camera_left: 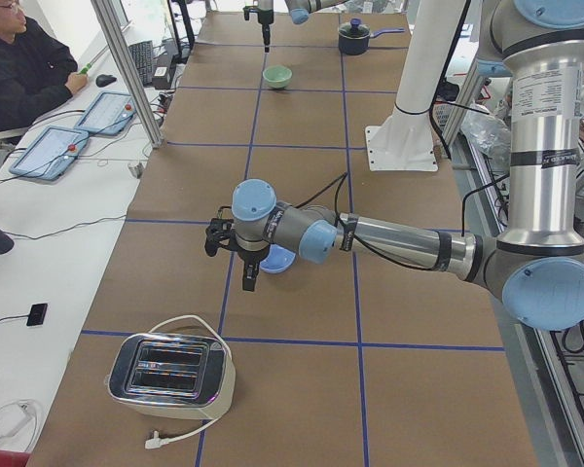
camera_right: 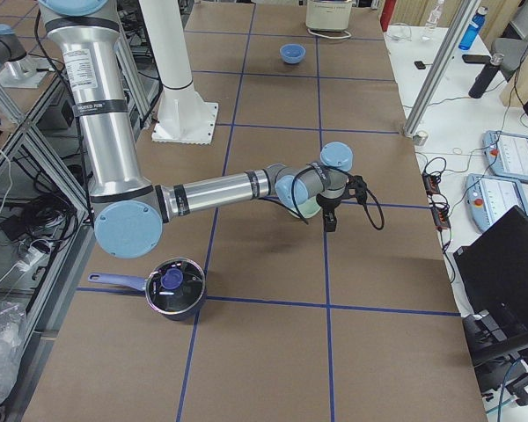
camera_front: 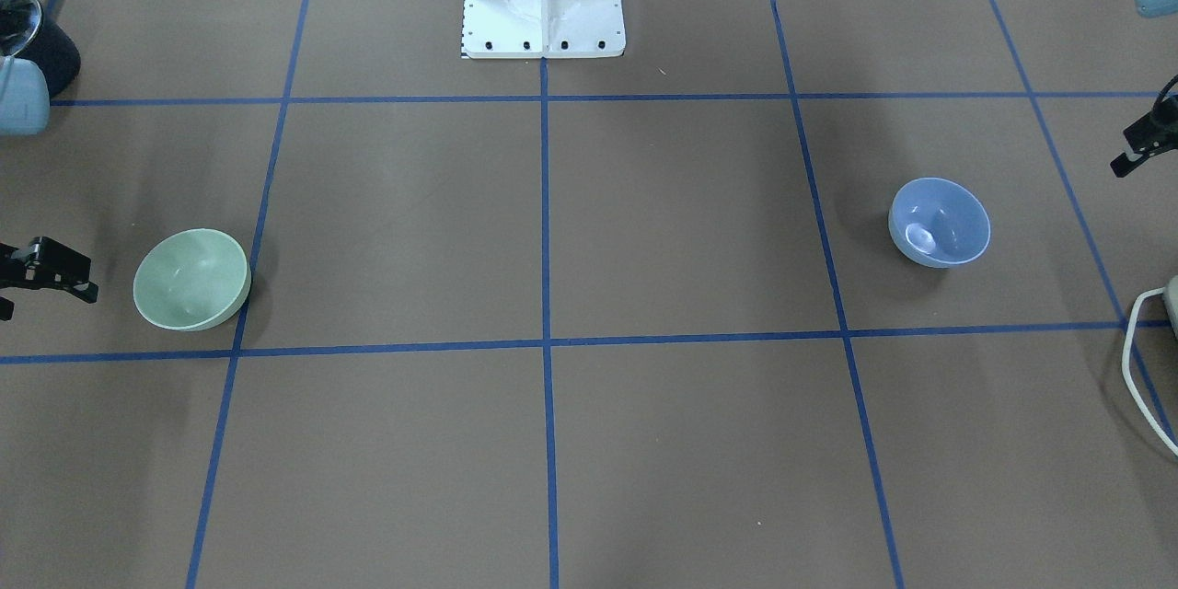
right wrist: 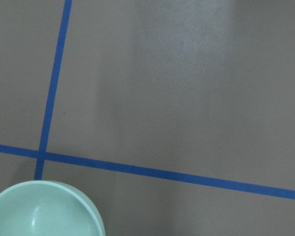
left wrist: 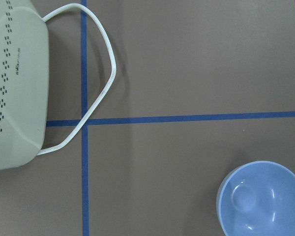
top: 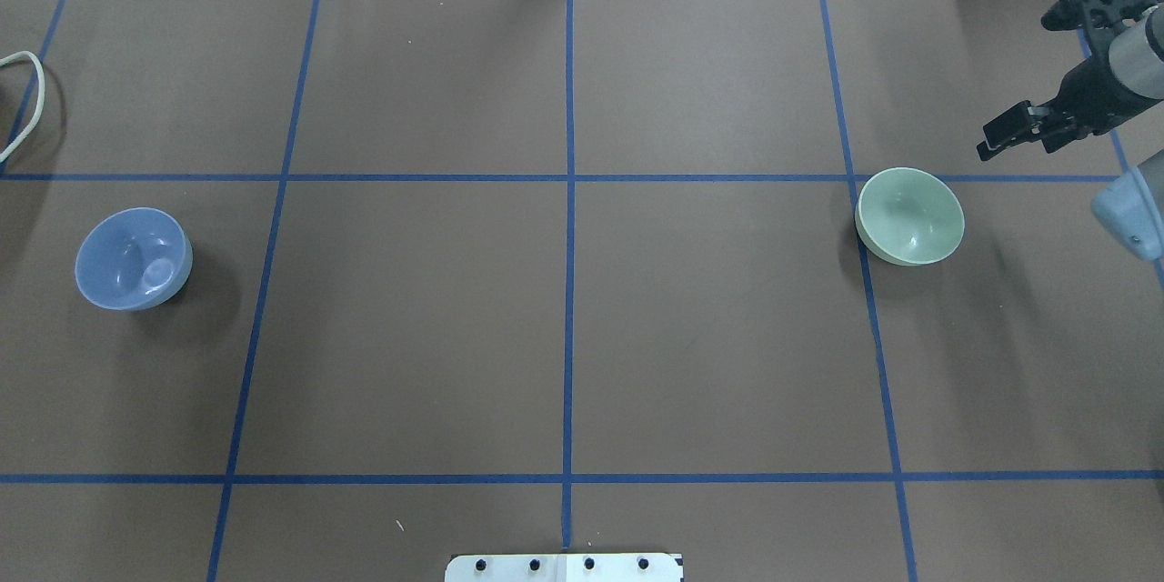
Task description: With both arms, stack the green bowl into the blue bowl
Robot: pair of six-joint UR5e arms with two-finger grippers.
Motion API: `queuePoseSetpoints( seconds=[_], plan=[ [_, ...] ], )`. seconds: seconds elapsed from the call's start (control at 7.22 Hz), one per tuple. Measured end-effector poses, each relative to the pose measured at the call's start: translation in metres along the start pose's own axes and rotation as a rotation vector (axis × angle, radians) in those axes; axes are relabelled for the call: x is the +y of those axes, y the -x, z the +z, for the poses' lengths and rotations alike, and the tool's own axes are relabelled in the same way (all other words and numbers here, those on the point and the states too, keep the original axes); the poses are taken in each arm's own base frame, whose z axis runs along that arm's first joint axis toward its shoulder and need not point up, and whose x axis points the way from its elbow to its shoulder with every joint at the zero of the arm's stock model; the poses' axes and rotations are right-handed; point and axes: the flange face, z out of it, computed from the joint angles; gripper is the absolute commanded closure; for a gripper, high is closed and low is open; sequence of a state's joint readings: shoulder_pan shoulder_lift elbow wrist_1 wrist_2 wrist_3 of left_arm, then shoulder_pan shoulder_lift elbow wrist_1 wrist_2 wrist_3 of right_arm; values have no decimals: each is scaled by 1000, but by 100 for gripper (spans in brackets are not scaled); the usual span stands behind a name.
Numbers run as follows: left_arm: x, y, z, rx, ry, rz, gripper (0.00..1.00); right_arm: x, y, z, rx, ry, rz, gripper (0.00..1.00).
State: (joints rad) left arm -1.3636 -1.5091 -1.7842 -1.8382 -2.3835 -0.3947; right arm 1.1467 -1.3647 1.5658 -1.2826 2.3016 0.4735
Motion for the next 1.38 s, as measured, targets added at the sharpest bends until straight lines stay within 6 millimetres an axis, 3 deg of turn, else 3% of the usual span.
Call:
queuePoseSetpoints(
  seconds=[0.14,0.42,0.69,1.11,1.38],
  plan=[
    [-1,-13,21,-3,-7,-10,2,-4,7,4,-3,6,-3,1],
    [0,-21,57,6,-28,-17,2,-6,16,11,-7,16,-8,1],
    [0,-32,75,17,-18,-15,2,-1,22,20,-10,33,-17,1],
    [-5,-72,101,10,-6,-20,3,5,27,33,-7,55,-27,1],
    [-1,-87,120,-10,3,-14,3,12,29,43,-3,72,-32,1]
  ],
)
